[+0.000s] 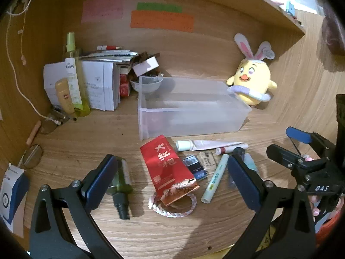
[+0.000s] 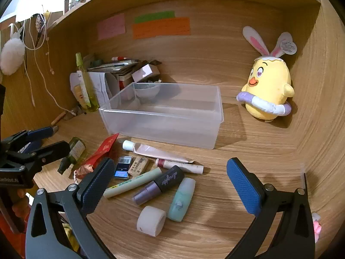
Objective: Organize objects
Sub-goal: 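Reach the left tool toward the dark green bottle and the right tool toward the mint tube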
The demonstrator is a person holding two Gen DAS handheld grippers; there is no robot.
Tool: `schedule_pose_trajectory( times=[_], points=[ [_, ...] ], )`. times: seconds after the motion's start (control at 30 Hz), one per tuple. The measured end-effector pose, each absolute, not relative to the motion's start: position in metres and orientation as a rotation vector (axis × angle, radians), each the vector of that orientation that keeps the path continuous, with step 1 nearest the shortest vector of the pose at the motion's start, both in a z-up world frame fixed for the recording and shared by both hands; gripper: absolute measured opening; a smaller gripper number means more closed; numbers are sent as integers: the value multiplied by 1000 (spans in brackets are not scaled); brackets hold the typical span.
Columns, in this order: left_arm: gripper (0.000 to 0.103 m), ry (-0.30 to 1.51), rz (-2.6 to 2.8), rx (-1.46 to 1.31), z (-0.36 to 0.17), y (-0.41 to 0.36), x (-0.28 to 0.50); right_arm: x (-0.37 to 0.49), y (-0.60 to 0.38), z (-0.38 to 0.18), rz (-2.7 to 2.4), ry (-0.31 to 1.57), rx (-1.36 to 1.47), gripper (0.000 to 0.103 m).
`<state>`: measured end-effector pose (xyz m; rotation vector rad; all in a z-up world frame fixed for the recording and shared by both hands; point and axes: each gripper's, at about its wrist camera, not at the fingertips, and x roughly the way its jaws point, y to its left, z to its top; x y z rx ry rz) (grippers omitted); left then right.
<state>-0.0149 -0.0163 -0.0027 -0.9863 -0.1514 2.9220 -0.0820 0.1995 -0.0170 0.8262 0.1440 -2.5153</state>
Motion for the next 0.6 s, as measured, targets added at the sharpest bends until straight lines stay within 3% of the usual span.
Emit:
schedule_pose_trajectory(
  times=[0.6],
  points=[
    [103, -83, 2922, -983, 2, -12, -19, -90, 197, -21, -2502, 115, 870, 103]
  ],
)
